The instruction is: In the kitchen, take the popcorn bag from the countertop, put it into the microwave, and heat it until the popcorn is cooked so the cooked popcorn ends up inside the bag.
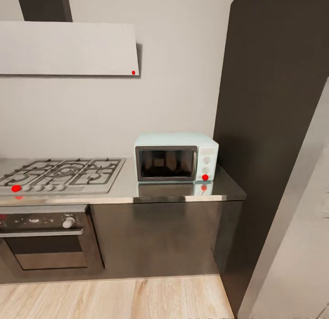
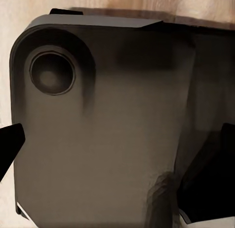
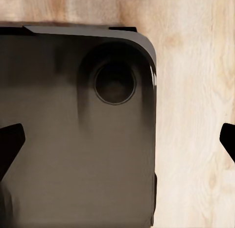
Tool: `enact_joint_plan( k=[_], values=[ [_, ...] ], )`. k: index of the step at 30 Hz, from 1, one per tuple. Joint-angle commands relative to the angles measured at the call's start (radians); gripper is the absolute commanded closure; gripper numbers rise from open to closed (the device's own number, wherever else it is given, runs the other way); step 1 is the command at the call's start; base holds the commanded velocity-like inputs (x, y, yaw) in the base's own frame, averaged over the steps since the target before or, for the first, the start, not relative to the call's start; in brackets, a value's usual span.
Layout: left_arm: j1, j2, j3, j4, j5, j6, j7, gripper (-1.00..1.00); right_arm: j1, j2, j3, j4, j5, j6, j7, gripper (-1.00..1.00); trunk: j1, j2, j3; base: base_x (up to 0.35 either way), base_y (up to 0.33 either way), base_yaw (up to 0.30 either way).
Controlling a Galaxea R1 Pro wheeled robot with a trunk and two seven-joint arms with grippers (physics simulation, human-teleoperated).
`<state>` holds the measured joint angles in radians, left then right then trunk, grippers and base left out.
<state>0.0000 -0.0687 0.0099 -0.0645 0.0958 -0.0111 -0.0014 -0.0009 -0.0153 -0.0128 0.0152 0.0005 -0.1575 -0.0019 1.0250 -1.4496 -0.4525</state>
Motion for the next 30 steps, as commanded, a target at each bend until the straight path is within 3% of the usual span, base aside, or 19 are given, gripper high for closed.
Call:
enact_joint_plan(
  k=[1, 7, 20, 30],
  values=[
    [0.000, 0.000, 0.000, 0.000, 0.010, -0.001, 0.000, -1.00, -0.001, 0.000, -0.002, 0.002, 0.000, -0.005, 0.000, -1.00, 0.000, 0.000, -0.001, 0.000, 0.000, -0.220],
    [0.000, 0.001, 0.001, -0.001, 0.011, -0.001, 0.001, -1.00, -0.001, 0.000, -0.002, 0.002, -0.001, -0.005, 0.000, -1.00, 0.000, 0.000, -0.001, 0.000, 0.000, -0.198],
    [0.000, -0.002, 0.002, 0.000, 0.012, -0.001, 0.006, -1.00, -0.001, -0.002, 0.000, 0.002, 0.001, -0.004, 0.000, -1.00, 0.000, 0.000, -0.001, 0.002, 0.000, -0.009],
    [0.000, 0.000, 0.002, 0.000, 0.012, -0.001, 0.008, -1.00, -0.001, -0.002, 0.000, 0.002, 0.001, -0.004, -0.001, -1.00, 0.000, 0.000, -0.001, 0.262, 0.000, 0.000]
  ],
)
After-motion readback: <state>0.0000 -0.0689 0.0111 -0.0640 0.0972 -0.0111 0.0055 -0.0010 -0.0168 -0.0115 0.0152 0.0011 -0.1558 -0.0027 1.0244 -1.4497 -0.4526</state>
